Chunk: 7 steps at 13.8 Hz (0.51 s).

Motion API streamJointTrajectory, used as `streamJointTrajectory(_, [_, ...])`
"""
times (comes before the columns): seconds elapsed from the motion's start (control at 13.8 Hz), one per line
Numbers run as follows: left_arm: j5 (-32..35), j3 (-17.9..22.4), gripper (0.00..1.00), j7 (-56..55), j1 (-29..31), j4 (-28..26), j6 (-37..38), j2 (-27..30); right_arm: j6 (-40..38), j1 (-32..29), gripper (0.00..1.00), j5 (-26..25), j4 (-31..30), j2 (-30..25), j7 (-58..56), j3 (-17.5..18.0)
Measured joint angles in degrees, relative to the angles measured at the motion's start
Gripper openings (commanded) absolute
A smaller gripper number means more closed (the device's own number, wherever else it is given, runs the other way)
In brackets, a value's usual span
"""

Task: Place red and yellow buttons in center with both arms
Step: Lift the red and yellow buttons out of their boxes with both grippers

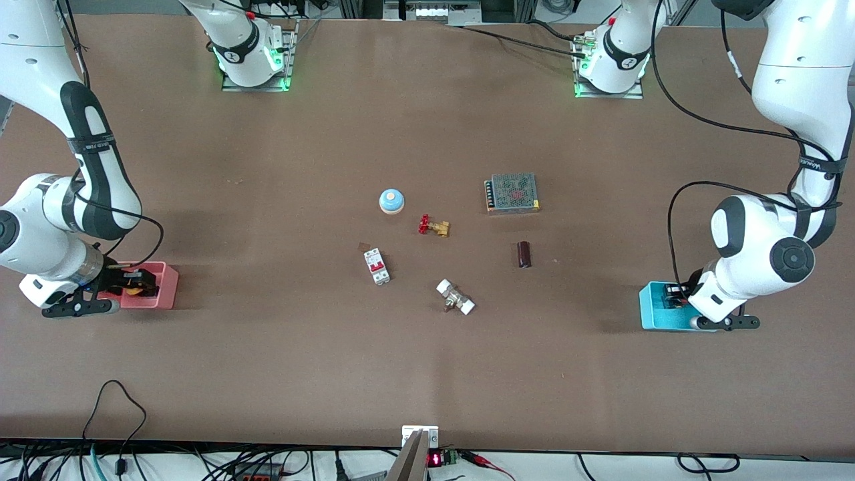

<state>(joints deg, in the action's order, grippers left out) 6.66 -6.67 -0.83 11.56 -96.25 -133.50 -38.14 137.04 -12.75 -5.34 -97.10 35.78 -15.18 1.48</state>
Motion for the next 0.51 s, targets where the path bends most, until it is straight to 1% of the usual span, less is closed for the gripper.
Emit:
streamJointTrajectory(0.15, [0.00, -0.04, 0.19, 0.00, -0.06, 0.98, -0.22, 0.94, 0.09, 0.00, 0.48, 0.00, 0.00, 0.02, -0.45, 0.00])
streamJointTrajectory(0.22, [0.00, -0.08, 0.19, 0.00, -0.20, 1.37, -0.23, 1.97, 0.11, -0.01, 0.41, 0.00, 0.00, 0.03, -0.50, 0.00])
streamJointTrajectory(0.29, [0.00, -0.14, 0.19, 0.00, -0.37, 1.54, -0.21, 3.43, 0.13, -0.01, 0.37, 0.00, 0.00, 0.04, -0.67, 0.00])
streamJointTrajectory(0.51, [0.01, -0.58, 0.18, 0.01, -0.61, 0.99, 1.34, 8.94, 0.18, -0.03, 0.32, 0.00, 0.00, 0.09, -1.07, -0.02])
